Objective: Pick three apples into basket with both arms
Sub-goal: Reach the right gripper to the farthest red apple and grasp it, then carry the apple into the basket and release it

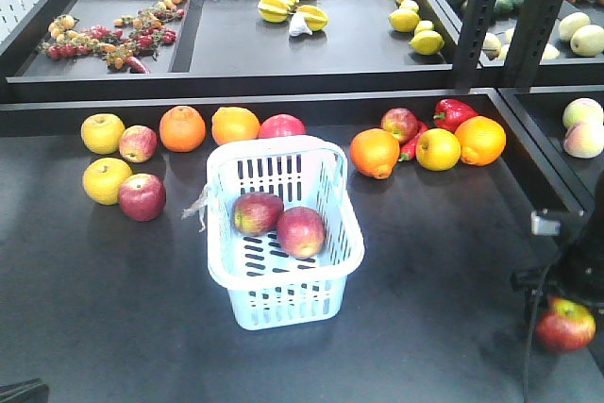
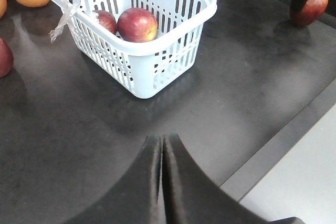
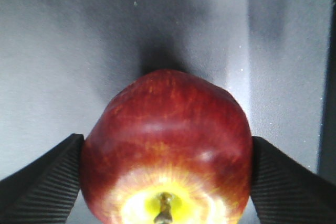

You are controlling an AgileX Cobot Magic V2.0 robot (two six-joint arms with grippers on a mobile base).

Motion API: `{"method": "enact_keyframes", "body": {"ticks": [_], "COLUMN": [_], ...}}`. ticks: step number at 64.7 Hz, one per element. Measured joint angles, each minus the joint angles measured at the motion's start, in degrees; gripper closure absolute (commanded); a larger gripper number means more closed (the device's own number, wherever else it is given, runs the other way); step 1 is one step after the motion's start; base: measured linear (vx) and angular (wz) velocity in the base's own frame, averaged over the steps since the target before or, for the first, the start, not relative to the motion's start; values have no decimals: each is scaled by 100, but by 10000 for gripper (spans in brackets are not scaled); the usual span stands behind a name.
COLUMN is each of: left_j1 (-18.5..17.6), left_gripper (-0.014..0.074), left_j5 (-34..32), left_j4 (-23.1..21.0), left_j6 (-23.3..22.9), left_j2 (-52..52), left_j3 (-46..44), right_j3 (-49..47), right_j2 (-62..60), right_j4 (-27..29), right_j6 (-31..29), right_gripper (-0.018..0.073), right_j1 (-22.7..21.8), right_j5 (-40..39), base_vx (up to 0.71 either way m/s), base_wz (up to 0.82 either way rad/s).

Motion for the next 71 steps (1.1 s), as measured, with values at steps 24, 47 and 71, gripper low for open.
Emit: {"method": "enact_keyframes", "body": {"ticks": [24, 47, 71], "left_j1": [0, 0, 0], "left_gripper": [603, 603, 603], "left_j5": [0, 0, 0], "left_j4": [0, 0, 0], "left_j6": [0, 0, 0], "left_j2": [0, 0, 0], "left_j3": [0, 0, 0], "right_j3": [-157, -157, -916], "right_j2": [-1704, -2620, -1321], "right_j4": [1902, 4554, 4887], "right_j6": [-1410, -3011, -3068], "right_gripper": [348, 350, 333], "right_j1": [57, 1744, 3165], "right_j5": [425, 257, -718], "base_vx": [0, 0, 0], "base_wz": [0, 0, 0]}}
